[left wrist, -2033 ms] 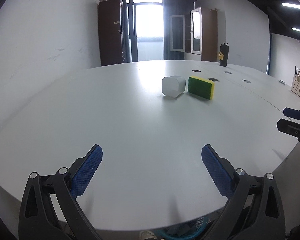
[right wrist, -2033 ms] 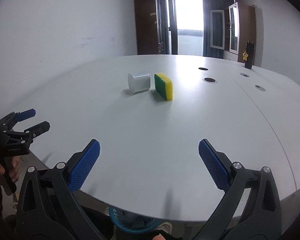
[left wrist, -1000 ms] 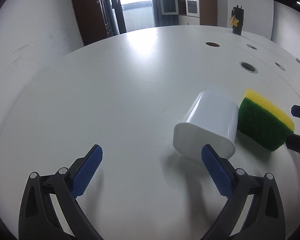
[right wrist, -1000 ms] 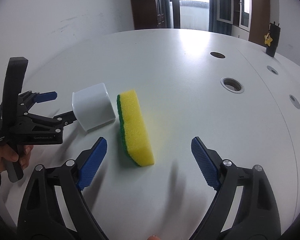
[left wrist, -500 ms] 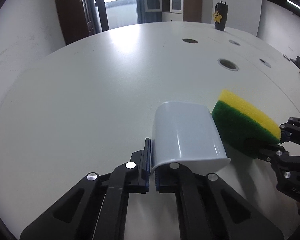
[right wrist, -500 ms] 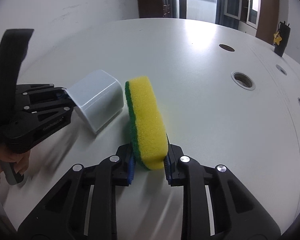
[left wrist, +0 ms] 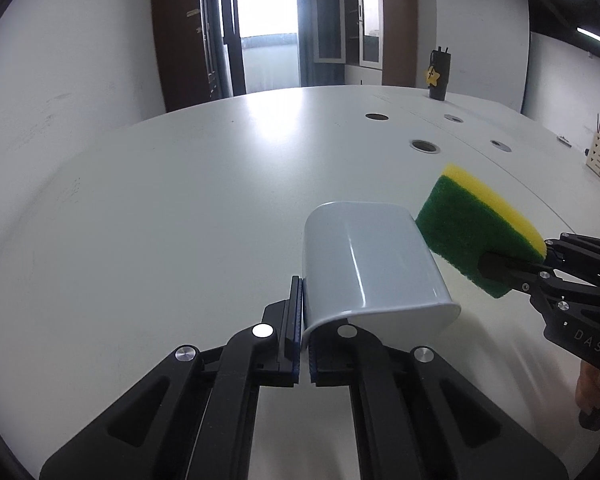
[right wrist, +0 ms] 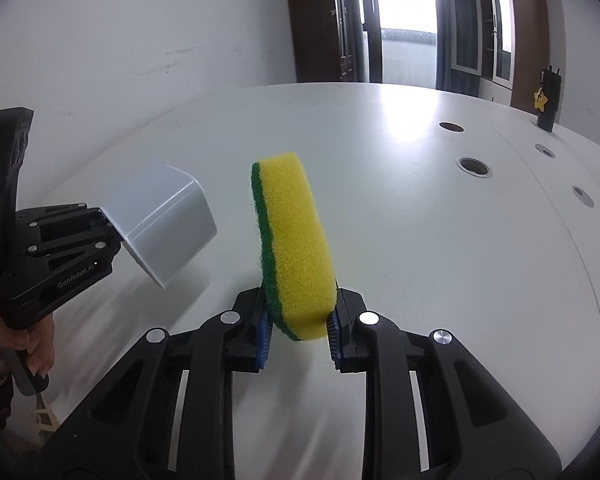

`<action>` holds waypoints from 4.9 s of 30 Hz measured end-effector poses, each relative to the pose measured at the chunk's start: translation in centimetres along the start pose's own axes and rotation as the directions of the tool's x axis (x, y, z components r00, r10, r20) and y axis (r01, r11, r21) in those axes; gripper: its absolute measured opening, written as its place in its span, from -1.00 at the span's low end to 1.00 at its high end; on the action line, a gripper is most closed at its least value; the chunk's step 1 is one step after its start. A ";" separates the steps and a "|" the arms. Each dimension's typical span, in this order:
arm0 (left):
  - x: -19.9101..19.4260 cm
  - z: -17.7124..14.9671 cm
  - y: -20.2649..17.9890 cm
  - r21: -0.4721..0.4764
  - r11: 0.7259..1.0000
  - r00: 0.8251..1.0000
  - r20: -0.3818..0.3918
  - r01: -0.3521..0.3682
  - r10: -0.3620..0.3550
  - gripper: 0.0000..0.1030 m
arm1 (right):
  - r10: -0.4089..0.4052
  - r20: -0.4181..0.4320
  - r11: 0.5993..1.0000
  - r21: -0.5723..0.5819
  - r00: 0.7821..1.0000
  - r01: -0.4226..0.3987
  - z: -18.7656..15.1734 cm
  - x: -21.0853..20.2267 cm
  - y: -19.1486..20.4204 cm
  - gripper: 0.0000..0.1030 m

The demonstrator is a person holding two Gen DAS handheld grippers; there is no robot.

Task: Collect trash
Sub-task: 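Lift the held container and sponge off the table and lower them over the wastebasket, then open the left tool over the basket while the right tool releases the sponge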

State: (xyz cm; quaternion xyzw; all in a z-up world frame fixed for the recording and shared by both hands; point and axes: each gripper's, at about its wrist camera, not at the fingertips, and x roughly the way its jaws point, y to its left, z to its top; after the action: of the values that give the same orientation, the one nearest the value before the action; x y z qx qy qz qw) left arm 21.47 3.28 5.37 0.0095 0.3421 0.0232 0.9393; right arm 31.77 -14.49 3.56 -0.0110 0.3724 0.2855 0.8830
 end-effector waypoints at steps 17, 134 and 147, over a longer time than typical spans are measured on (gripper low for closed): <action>-9.5 -10.2 -2.6 -0.070 0.997 0.998 0.049 0.040 -0.037 -0.97 | 0.047 0.021 0.998 -0.034 0.999 -0.046 -9.9 -9.5 7.4 -0.59; 4.8 -29.2 0.3 -0.360 0.930 0.919 -0.336 0.078 -0.207 0.32 | 0.046 -0.482 0.994 0.110 0.875 0.009 -29.9 8.4 7.6 0.27; -1.0 -31.1 -2.2 -0.253 0.965 0.941 -0.303 0.071 -0.149 0.81 | 0.056 -0.443 0.995 0.099 0.895 -0.014 -30.8 2.9 8.7 0.63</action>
State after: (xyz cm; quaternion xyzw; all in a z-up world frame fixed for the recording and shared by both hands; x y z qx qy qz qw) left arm 0.79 1.13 -17.85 -0.1264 0.4842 0.0123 0.8657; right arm 8.92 -12.90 -18.91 -0.0282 0.5775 0.2736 0.7686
